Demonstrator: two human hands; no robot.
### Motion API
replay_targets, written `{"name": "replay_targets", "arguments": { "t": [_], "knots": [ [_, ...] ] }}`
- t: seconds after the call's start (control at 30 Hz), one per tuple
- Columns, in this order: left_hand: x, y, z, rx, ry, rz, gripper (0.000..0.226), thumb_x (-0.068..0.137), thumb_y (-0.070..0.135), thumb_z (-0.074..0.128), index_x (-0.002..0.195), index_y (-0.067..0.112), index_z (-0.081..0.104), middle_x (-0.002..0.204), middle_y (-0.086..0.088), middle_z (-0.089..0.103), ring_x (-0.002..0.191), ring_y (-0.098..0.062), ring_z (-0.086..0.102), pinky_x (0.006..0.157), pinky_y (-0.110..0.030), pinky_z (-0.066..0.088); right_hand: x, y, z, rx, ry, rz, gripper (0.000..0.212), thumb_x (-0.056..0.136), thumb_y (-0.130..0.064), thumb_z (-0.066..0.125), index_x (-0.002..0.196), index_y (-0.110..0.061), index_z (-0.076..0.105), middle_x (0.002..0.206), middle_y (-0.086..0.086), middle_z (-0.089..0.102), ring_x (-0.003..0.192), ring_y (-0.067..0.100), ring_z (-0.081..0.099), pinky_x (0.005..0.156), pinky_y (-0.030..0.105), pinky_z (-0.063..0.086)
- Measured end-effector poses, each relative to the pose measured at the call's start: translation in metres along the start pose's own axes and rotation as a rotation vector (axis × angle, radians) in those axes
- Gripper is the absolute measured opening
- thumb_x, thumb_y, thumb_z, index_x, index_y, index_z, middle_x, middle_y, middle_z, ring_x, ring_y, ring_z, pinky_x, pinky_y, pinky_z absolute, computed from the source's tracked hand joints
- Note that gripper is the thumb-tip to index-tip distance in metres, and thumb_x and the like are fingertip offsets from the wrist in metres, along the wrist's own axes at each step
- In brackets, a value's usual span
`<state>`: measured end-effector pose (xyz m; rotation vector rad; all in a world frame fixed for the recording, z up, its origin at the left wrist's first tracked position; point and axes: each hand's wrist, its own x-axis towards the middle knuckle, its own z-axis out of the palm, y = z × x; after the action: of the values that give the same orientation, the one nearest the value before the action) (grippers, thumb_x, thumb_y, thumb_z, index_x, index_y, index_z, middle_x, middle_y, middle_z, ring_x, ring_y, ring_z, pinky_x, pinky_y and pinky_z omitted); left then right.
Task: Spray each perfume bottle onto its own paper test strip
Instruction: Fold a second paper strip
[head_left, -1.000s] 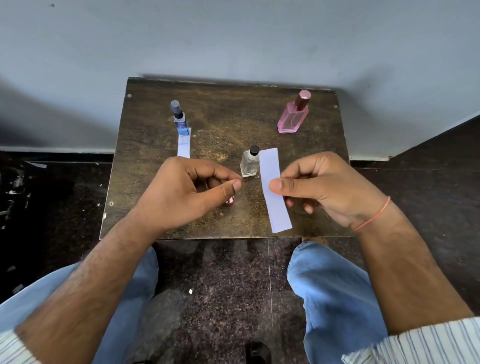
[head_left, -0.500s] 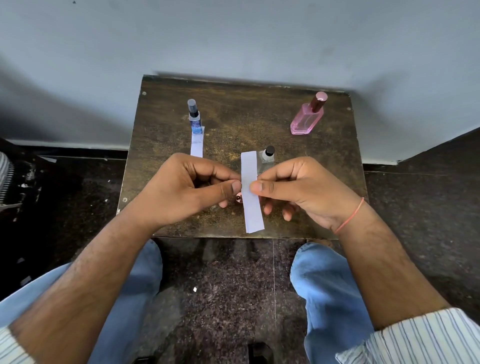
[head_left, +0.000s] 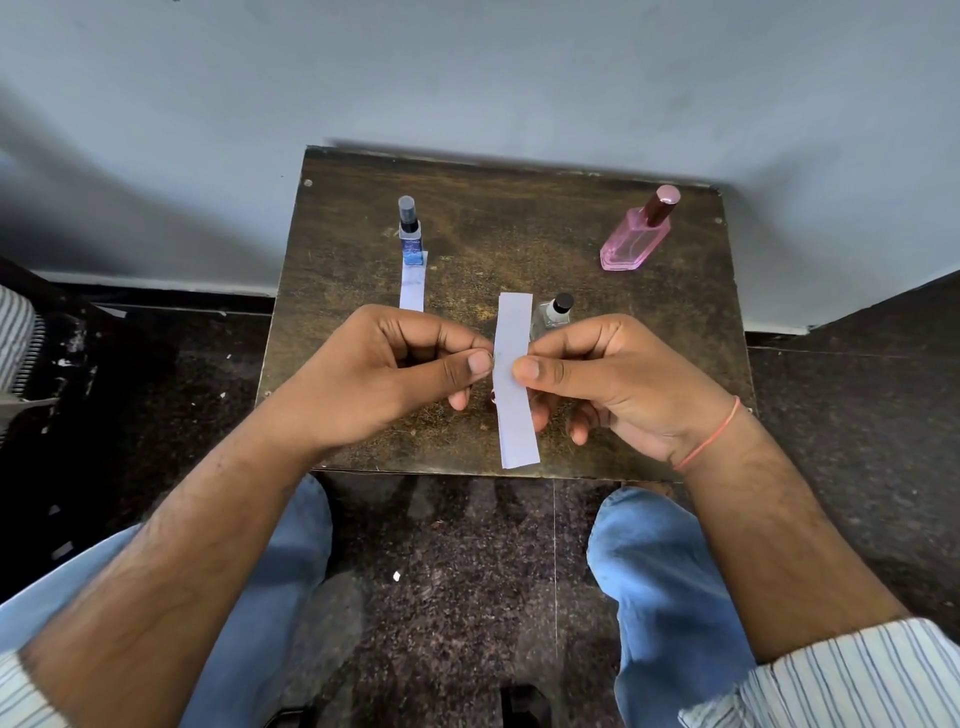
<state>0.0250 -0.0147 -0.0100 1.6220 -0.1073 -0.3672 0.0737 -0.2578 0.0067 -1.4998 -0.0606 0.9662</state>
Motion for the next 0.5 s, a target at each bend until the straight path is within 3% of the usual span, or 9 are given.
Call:
{"name": "replay_targets", "arguments": {
  "t": [0.2, 0.37, 0.43, 0.5],
  "knots": [
    [0.0015, 0.0, 0.0027, -0.013, 0.008, -0.006, 0.014, 0.094, 0.02, 0.073, 0.1, 0.014, 0.083, 0.068, 0.0, 0.071, 0.068, -0.011, 0.064, 0.074, -0.021, 0.053, -0.0008, 0.0005, -0.0019, 0.012, 0.008, -0.012, 0.012, 0.083, -0.024, 0.08, 0.089, -0.015, 0.086, 0.079, 0.003, 0.08, 0.063, 0.012, 0.073, 0.04, 0.021, 0.046],
    [0.0027, -0.0002, 0.0055, -0.016, 0.011, -0.015, 0.01, 0.094, 0.024, 0.073, 0.092, 0.022, 0.082, 0.068, 0.0, 0.069, 0.068, -0.017, 0.06, 0.071, -0.029, 0.049, -0.0029, -0.0005, -0.0021, -0.003, 0.029, -0.033, 0.014, 0.084, -0.025, 0.08, 0.092, -0.015, 0.085, 0.081, 0.002, 0.081, 0.064, 0.013, 0.073, 0.04, 0.021, 0.047],
    [0.0031, 0.0009, 0.0067, -0.021, 0.008, -0.015, 0.011, 0.094, 0.024, 0.072, 0.089, 0.022, 0.081, 0.067, 0.002, 0.068, 0.067, -0.014, 0.059, 0.069, -0.024, 0.048, -0.0033, -0.0011, 0.0, -0.026, 0.051, -0.043, 0.017, 0.085, -0.025, 0.08, 0.097, -0.013, 0.084, 0.084, 0.003, 0.082, 0.063, 0.014, 0.073, 0.039, 0.022, 0.047],
    [0.0037, 0.0011, 0.0068, -0.013, 0.012, -0.017, 0.012, 0.095, 0.024, 0.072, 0.088, 0.023, 0.081, 0.066, 0.003, 0.068, 0.067, -0.021, 0.055, 0.066, -0.03, 0.045, -0.0029, -0.0003, 0.0034, -0.059, 0.114, -0.079, 0.022, 0.083, -0.028, 0.083, 0.1, -0.014, 0.082, 0.089, 0.007, 0.084, 0.061, 0.018, 0.074, 0.038, 0.024, 0.046]
  ]
}}
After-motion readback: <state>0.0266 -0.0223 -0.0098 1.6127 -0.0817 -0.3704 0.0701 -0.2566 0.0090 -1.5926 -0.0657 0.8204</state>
